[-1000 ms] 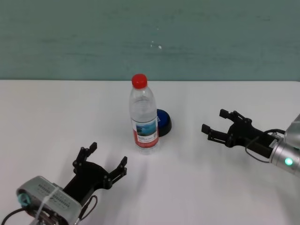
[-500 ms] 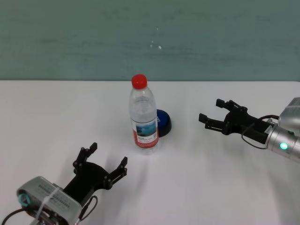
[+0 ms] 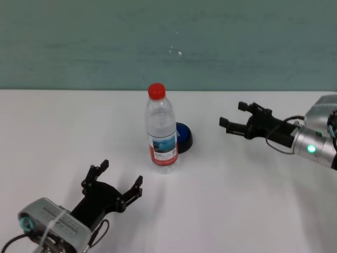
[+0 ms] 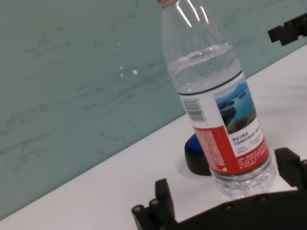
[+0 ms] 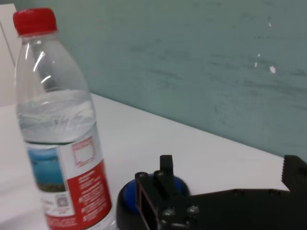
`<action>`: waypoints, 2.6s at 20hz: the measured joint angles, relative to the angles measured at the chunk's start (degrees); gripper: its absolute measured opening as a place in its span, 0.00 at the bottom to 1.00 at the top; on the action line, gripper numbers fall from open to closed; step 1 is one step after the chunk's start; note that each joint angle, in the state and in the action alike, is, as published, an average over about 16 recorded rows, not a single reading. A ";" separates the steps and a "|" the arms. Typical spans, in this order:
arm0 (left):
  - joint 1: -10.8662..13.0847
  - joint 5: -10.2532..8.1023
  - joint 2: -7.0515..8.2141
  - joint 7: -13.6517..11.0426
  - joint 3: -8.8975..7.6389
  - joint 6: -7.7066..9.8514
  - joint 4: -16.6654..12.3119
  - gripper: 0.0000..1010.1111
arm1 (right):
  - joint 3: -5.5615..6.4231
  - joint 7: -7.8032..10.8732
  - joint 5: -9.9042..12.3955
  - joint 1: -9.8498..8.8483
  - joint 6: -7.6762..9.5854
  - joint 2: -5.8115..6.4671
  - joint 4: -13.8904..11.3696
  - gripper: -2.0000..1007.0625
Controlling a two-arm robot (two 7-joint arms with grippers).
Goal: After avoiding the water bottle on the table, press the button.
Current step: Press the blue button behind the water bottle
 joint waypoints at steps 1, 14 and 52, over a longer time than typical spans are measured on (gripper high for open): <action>0.00 0.00 0.00 0.00 0.00 0.00 0.00 0.99 | -0.14 0.16 -0.09 0.59 -0.04 -0.28 0.74 1.00; 0.00 0.00 0.00 0.00 0.00 0.00 0.00 0.99 | -1.70 1.99 -1.70 6.68 -0.65 -4.26 9.36 1.00; 0.00 0.00 0.00 0.00 0.00 0.00 0.00 0.99 | -2.96 3.14 -7.59 12.48 -3.61 -12.70 21.24 1.00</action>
